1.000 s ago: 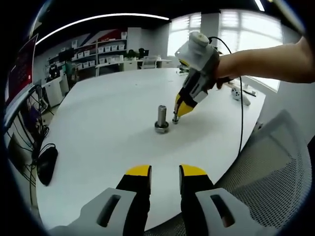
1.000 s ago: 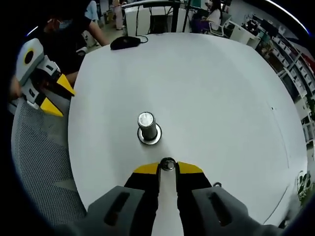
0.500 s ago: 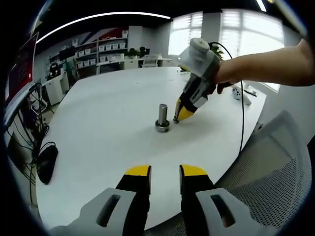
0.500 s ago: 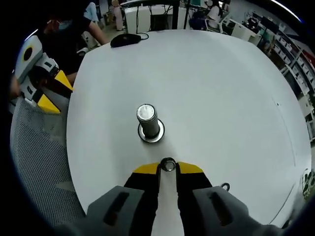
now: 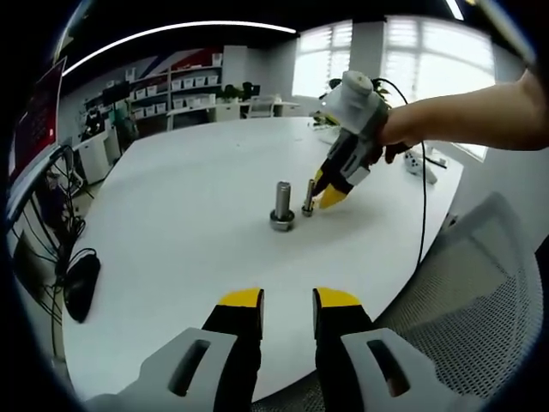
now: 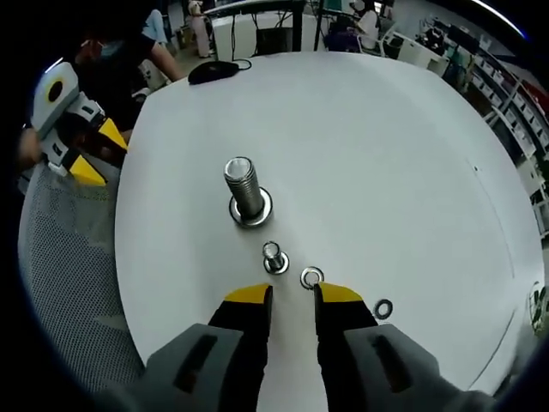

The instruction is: Place the washer onto the threaded stud by aligning its center hole with the stud, sliding it down to the base, and recovering from edge contact or off-axis alignment until the washer reaches the visible bottom stop.

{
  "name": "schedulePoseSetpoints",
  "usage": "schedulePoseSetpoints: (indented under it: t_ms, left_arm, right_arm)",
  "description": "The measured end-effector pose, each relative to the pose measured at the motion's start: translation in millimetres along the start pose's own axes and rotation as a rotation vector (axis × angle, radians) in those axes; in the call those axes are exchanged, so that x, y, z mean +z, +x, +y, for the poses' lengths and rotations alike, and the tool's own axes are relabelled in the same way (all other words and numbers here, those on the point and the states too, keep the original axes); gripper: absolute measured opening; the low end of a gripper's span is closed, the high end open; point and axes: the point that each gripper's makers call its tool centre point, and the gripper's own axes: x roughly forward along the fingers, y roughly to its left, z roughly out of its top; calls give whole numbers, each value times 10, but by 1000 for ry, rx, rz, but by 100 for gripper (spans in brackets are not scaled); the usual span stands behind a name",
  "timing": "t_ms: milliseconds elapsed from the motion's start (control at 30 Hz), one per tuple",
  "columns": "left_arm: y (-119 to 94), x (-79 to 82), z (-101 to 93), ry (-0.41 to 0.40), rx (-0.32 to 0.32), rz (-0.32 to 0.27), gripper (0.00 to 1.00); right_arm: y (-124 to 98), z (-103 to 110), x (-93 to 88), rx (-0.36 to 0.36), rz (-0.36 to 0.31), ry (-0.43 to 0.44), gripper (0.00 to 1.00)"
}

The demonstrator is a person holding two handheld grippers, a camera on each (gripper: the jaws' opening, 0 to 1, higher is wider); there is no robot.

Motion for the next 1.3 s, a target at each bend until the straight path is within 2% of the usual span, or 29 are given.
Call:
schedulePoseSetpoints:
  t_ms: [167, 333, 633, 800, 1033, 1300]
  left_arm:
    - [1, -3, -4, 2, -2, 2, 20]
    - [0, -1, -4, 0, -2, 2, 20]
    - [0, 12, -5, -1, -3, -7, 20]
    - [1, 15, -13, 1, -8, -8, 20]
    - [-1, 17, -10, 2, -8, -9, 20]
    - [-2, 23, -12, -1, -8, -13, 20]
  right_arm:
    - [14, -77, 29, -1, 20, -30, 22]
    - [107, -120, -3, 8, 90, -79, 22]
    - [180, -96, 20, 62, 121, -76, 21]
    - [177, -80, 27, 85, 147, -109, 20]
    - [188, -86, 19, 77, 208, -140, 16]
    - [171, -85, 0, 70, 193, -126, 14]
